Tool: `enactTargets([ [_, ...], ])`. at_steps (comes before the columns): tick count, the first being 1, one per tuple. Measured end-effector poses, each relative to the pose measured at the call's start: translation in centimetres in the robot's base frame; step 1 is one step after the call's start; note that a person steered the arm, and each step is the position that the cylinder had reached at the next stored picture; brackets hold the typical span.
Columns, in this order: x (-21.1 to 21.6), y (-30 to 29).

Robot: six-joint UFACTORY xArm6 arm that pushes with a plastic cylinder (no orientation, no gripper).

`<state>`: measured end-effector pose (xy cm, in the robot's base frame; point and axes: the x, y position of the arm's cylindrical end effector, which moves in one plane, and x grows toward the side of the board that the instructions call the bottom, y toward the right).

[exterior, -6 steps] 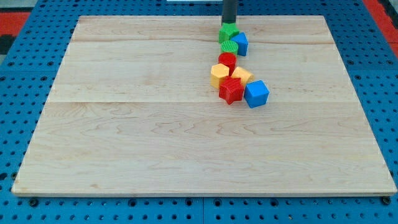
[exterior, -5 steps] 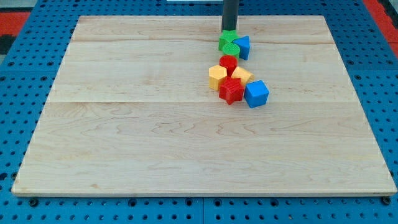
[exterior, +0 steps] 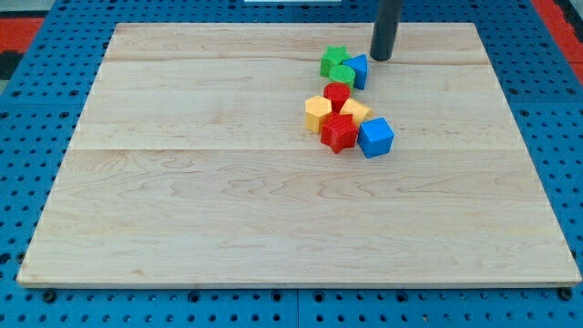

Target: Push the blue triangle towards the left

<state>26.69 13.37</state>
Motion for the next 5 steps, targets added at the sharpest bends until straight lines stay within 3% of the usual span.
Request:
enactTargets([
  [5,3.5,-7.5],
])
